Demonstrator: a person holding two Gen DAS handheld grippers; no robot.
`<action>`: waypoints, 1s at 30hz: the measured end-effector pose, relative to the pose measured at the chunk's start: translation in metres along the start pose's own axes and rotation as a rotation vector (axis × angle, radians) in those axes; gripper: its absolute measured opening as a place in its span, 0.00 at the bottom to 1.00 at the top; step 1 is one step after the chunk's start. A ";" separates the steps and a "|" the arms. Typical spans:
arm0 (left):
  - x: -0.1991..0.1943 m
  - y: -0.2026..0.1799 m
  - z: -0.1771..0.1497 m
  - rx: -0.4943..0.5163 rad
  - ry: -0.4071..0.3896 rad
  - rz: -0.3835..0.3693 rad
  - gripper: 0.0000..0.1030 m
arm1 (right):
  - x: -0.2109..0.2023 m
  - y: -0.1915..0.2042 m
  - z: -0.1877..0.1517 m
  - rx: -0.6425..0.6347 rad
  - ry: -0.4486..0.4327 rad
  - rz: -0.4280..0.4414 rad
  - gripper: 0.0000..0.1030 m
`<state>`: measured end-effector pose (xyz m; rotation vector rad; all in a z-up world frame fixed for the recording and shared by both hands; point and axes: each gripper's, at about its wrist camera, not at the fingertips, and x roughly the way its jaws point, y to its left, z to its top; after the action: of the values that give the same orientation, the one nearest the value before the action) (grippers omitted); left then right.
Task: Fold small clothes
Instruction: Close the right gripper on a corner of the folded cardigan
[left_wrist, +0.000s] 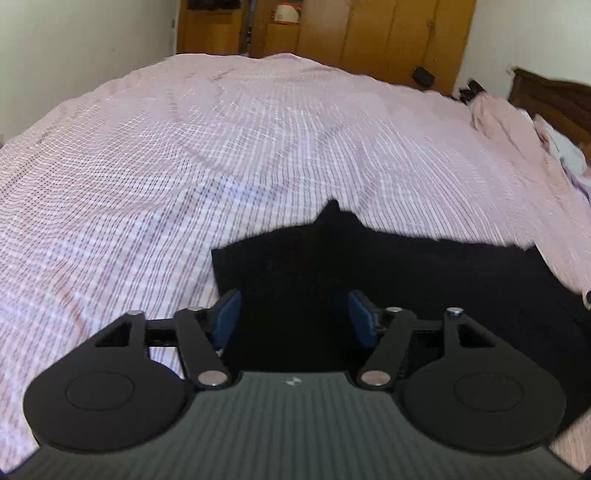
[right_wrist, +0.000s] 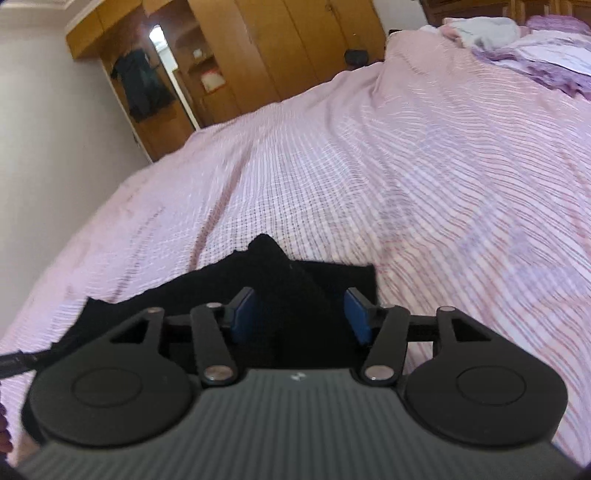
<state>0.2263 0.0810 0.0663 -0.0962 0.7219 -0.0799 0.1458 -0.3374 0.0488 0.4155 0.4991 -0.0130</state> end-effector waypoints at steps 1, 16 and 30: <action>-0.006 -0.001 -0.004 0.013 0.004 0.001 0.73 | -0.008 -0.002 -0.005 0.016 -0.002 0.000 0.55; -0.058 -0.027 -0.063 0.014 0.082 0.068 0.89 | -0.062 -0.020 -0.063 0.169 0.029 -0.013 0.57; -0.060 -0.031 -0.080 -0.053 0.164 0.026 0.89 | -0.058 0.003 -0.087 0.189 0.075 0.020 0.57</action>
<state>0.1275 0.0519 0.0497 -0.1316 0.8889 -0.0439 0.0546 -0.3058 0.0077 0.6080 0.5694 -0.0260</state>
